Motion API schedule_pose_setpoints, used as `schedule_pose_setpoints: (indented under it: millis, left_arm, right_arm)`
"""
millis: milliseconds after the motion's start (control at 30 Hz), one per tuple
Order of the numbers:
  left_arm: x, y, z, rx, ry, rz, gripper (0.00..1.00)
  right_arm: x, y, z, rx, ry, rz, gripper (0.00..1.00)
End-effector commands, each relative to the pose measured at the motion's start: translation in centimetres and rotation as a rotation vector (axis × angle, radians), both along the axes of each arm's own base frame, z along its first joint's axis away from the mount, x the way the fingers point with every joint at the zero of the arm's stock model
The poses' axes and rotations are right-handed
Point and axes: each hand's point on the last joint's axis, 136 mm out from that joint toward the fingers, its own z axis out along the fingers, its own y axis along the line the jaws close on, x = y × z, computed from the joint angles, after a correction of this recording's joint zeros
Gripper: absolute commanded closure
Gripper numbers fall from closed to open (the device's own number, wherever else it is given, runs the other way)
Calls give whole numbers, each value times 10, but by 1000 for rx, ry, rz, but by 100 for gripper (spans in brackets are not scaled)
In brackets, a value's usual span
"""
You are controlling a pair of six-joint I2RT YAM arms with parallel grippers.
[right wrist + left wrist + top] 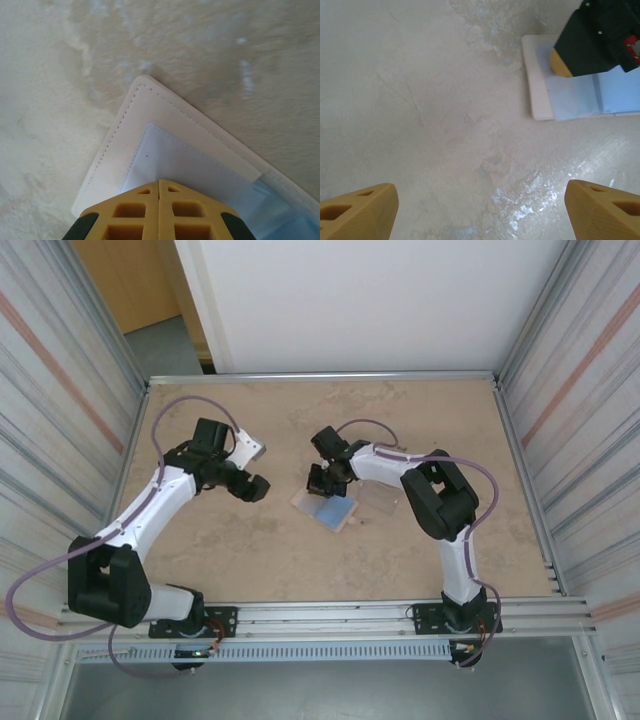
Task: Put the credit cards into the card holder
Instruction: Rotate the card holder at the center of the table, then rotate the storage box at the middle-right of the table.
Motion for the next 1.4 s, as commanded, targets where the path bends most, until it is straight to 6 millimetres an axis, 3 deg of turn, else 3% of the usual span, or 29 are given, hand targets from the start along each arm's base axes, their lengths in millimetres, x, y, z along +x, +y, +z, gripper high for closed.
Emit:
schedule_pose_setpoints:
  millis: [0, 167, 333, 433, 533, 700, 833, 1000, 1200, 1367]
  left_arm:
    - [-10, -14, 3, -39, 54, -48, 13]
    - [-16, -26, -5, -53, 85, -80, 15]
    - [-14, -32, -2, -51, 74, -98, 9]
    - [-11, -36, 9, -59, 46, -99, 1]
    - [-11, -49, 17, -8, -23, -181, 1]
    - [-12, -83, 23, 116, -144, -336, 1]
    - [-8, -109, 31, 129, -183, -373, 1]
    - [-5, -124, 33, 128, -205, -402, 1]
    - [-6, -123, 36, 135, -219, -405, 1]
    - [-9, -122, 36, 120, -208, -389, 1]
  right_arm:
    - [-24, 10, -15, -47, 54, 86, 100]
    - [-33, 12, -13, -56, 58, 96, 100]
    - [-18, 4, 30, -14, -17, 92, 100]
    - [-7, -13, 67, -6, -79, 92, 88]
    - [5, -41, 96, -16, -128, 79, 70]
    - [33, -91, 121, -91, -166, 65, 51]
    - [59, -129, 120, -235, -179, 76, 36]
    - [88, -168, 100, -465, -157, 110, 22]
    - [101, -185, 67, -539, -80, 138, 18]
    - [102, -202, 57, -559, -43, 120, 18]
